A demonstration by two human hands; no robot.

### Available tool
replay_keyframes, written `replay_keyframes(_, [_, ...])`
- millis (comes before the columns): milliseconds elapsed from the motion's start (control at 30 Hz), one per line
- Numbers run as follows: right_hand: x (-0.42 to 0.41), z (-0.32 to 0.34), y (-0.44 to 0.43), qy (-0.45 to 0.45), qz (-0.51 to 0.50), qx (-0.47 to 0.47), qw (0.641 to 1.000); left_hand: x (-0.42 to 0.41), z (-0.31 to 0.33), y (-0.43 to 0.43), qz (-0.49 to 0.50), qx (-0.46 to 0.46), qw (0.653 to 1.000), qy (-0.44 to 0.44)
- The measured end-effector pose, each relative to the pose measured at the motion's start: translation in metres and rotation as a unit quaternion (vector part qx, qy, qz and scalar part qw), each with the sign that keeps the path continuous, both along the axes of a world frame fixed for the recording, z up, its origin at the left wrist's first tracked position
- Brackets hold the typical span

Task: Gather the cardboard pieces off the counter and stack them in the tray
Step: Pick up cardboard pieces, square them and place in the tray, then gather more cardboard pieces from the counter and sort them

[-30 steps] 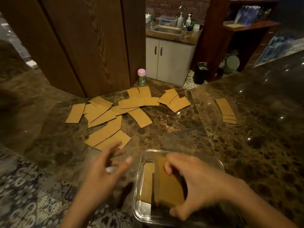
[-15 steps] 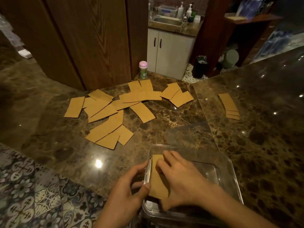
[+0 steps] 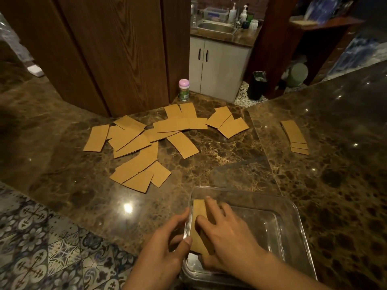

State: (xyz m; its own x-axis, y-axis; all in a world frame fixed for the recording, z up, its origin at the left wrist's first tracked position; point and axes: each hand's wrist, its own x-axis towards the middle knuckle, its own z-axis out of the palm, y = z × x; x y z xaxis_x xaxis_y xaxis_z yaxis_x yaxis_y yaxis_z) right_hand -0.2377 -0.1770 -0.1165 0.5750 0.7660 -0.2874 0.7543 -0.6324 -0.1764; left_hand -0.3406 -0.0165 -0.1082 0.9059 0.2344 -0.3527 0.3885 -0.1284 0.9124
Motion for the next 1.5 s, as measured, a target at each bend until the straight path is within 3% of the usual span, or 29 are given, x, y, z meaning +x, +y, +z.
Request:
replay_keyframes(500, [0.015,-0.002,-0.016,0.113,-0.024,0.051,0.992,0.000,0.013,-0.003,-0.041,0.078,0.996,0.007])
replay_keyframes(667, [0.024,-0.001,-0.017,0.132,-0.005,0.026,0.991,0.011,0.009,0.008,-0.085,0.103,0.988,0.077])
replay_keyframes(767, [0.030,0.007,-0.015,0.111,0.038,0.001,0.993,0.019,0.013,0.024,-0.111,0.120,0.984,0.071])
replay_keyframes(900, [0.045,0.030,-0.013,0.113,0.046,-0.014,0.992,0.046,0.044,0.035,-0.096,0.248,0.964,0.020])
replay_keyframes(967, [0.061,0.048,-0.014,0.152,0.000,0.023,0.988,0.077,0.045,0.049,-0.105,0.300,0.948,0.029])
replay_keyframes(1033, [0.087,0.065,-0.014,0.220,-0.110,0.098,0.964,0.116,0.038,0.070,-0.115,0.324,0.938,0.027])
replay_keyframes(1100, [0.127,0.067,-0.011,0.195,-0.187,0.147,0.952,0.158,0.031,0.092,-0.111,0.352,0.929,0.009])
replay_keyframes(1233, [0.233,0.043,-0.002,0.133,-0.280,0.075,0.948,0.253,0.016,0.132,-0.136,0.397,0.908,0.024])
replay_keyframes(1400, [0.338,-0.001,0.012,0.146,-0.462,-0.001,0.875,0.341,-0.022,0.166,-0.127,0.399,0.901,0.117])
replay_keyframes(1500, [0.366,-0.011,0.033,0.115,-0.514,0.000,0.850,0.367,-0.033,0.161,-0.179,0.399,0.888,0.141])
